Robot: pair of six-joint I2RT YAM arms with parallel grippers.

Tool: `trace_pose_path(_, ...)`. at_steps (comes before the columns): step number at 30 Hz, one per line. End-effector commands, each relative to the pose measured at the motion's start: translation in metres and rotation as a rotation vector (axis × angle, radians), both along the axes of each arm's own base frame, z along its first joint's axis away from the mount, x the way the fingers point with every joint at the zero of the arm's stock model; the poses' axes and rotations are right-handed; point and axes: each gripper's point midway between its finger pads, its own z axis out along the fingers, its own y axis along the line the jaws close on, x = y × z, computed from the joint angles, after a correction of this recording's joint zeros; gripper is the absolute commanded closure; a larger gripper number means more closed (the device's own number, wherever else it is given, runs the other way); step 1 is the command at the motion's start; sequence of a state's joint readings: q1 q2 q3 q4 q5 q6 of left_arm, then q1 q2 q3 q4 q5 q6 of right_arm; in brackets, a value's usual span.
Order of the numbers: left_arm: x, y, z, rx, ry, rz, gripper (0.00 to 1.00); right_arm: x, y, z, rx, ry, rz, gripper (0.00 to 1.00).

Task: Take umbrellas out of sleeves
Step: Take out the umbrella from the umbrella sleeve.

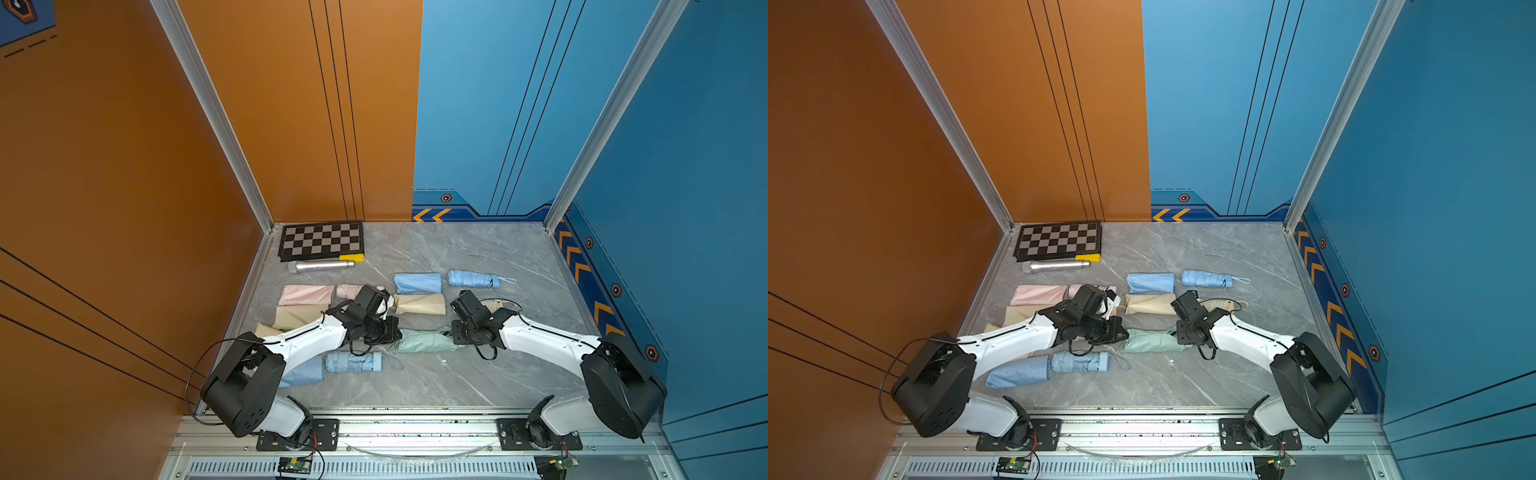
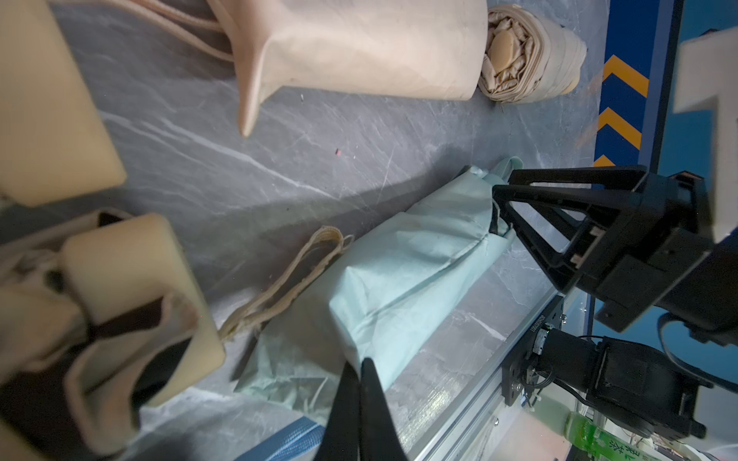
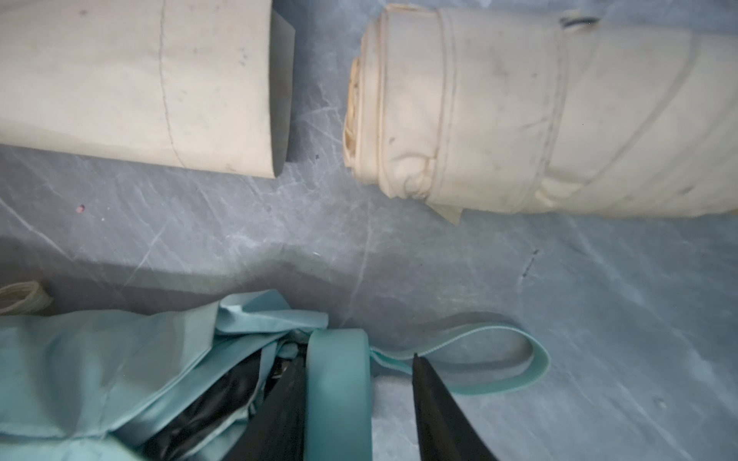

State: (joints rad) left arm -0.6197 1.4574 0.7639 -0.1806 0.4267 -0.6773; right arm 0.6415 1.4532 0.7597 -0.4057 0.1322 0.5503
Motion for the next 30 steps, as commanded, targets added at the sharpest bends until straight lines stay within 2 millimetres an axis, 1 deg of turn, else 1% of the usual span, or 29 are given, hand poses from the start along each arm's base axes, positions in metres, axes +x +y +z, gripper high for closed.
trace_pose_path(1, 0.004, -0.005, 0.000, 0.002, -0.022, -0.007, 0.99, -0.018, -0.027, -0.013, -0.119, 0.058, -0.009, 0.55)
trace_pose_path(11, 0.004, -0.009, 0.003, -0.006, -0.023, -0.018, 1.00, -0.018, -0.031, -0.011, -0.133, 0.047, -0.016, 0.56)
trace_pose_path(30, 0.003, -0.005, 0.004, 0.001, -0.027, -0.019, 1.00, -0.017, -0.043, -0.007, -0.191, 0.034, -0.014, 0.55)
